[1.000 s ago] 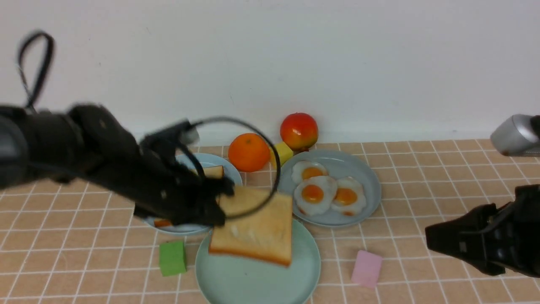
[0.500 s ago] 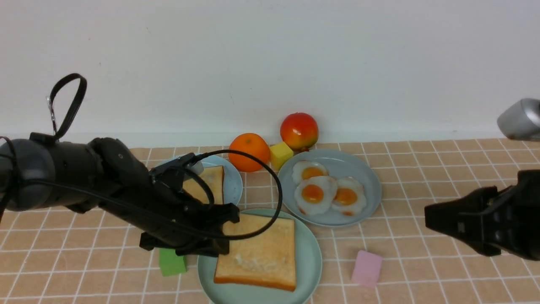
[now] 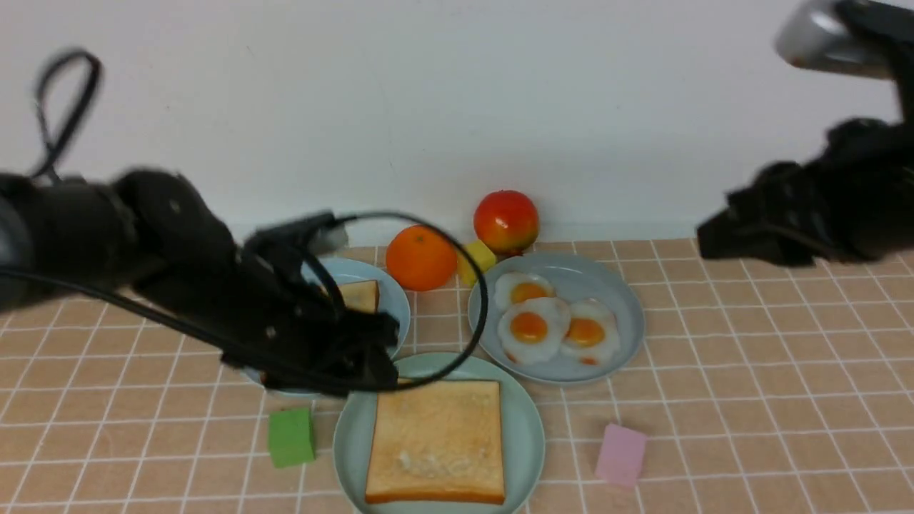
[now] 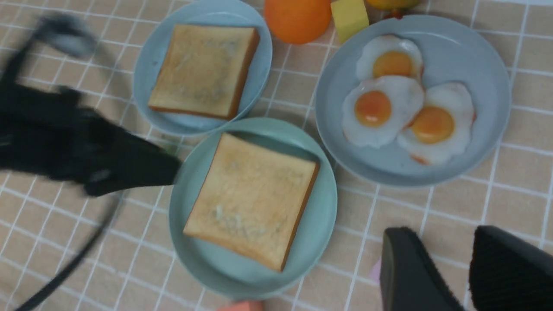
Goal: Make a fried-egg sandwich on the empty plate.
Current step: Use the right arm to grab a fried egg
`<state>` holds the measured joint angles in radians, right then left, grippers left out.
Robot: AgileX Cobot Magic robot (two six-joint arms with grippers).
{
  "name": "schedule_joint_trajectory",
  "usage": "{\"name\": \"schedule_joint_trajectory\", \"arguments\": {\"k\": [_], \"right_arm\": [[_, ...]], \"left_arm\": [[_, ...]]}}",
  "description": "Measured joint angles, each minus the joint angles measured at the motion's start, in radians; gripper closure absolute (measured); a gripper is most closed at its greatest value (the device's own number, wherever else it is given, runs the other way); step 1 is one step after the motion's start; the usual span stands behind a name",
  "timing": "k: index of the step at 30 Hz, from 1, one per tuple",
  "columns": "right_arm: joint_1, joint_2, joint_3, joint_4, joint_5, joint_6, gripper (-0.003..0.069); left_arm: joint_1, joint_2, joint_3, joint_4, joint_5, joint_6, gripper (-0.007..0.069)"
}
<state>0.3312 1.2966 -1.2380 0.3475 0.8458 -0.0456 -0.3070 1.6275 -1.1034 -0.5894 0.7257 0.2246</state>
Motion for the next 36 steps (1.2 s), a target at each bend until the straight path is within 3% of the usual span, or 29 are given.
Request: {"name": "schedule_joint_trajectory", "arguments": {"k": [6,9,10,12,18,27,36], "right_arm": [[-0.038,0.225,-0.182,0.004,0.055,0.0,0.0391],[-0.127,0.364,-0.302,0.045,0.144,-0.035,0.0338],[-0.139,0.381,-0.308,0.051,0.148,-0.043,0.0333],[-0.198,0.477,-0.373,0.144,0.184,-0.121,0.0307],[-0.222,0.685,-0.476,0.292,0.177,-0.33,0.0293],[-0.216,0.947,-0.735,0.319,0.32,-0.274,0.0293],[-0.193,1.072,-0.794,0.327,0.324,-0.272,0.0293]], "left_arm": [[0.0,-0.143,-0.057,-0.01,0.155,0.045,0.0348],[0.0,-0.258,0.015,-0.053,0.159,0.116,0.0517],[0.0,-0.265,0.02,-0.054,0.157,0.116,0.0526],[0.0,-0.348,0.092,-0.064,0.127,0.195,0.0634],[0.0,-0.416,0.16,-0.069,0.035,0.302,0.0638],[0.0,-0.416,0.165,-0.074,-0.075,0.313,0.0638],[0.0,-0.416,0.166,-0.071,-0.079,0.314,0.0638]]}}
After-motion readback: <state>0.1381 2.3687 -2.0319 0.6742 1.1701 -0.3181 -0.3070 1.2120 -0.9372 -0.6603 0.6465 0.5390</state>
